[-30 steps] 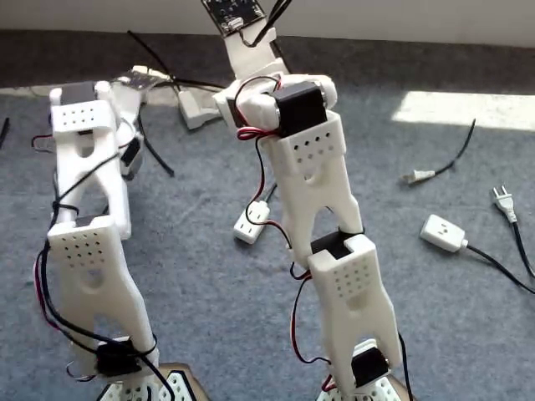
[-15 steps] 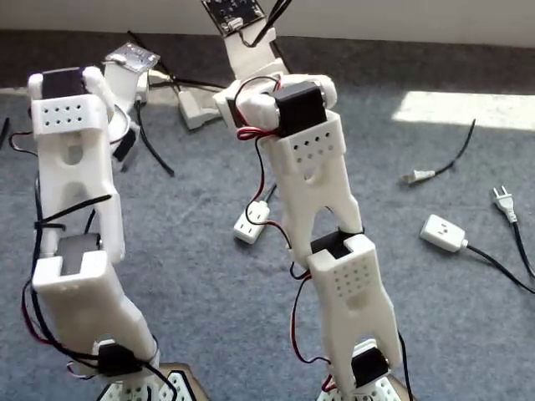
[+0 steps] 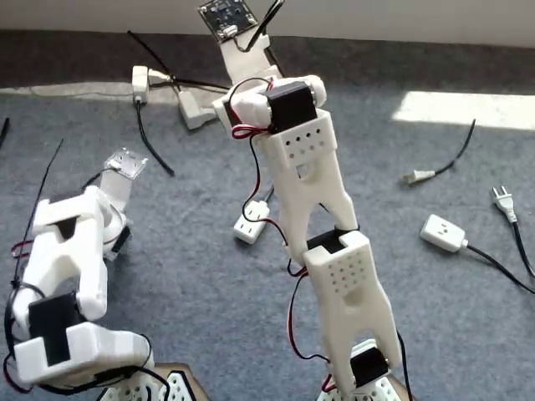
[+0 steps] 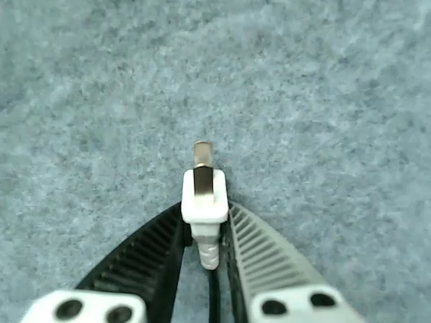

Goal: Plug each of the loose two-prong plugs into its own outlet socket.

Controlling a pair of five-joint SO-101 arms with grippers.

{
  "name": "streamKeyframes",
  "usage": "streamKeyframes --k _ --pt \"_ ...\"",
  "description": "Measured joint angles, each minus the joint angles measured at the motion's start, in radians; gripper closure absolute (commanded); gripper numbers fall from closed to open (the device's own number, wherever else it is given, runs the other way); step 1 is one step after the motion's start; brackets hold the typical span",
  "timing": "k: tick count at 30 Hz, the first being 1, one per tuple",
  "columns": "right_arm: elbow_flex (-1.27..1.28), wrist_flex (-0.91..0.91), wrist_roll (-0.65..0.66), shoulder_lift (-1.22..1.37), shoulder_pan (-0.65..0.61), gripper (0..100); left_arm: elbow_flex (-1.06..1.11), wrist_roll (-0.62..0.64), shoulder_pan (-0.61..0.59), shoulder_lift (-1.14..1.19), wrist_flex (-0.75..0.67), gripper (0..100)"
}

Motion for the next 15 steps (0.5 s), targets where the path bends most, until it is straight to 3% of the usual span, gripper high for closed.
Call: streamKeyframes --k 4,7,10,15 --pt "0.000 0.000 0.000 0.000 0.000 79.2 0.235 0.000 0.000 -0.072 -0.298 99" --pt "0.000 0.000 0.000 0.000 0.000 79.2 0.331 0.000 0.000 -0.080 -0.453 90" --pt "0.000 0.000 0.000 0.000 -0.002 79.2 0.350 0.002 -0.003 -0.089 -0.494 82" --pt "0.000 0.000 0.000 0.000 -0.002 79.2 0.353 0.002 -0.006 -0.091 -0.520 81"
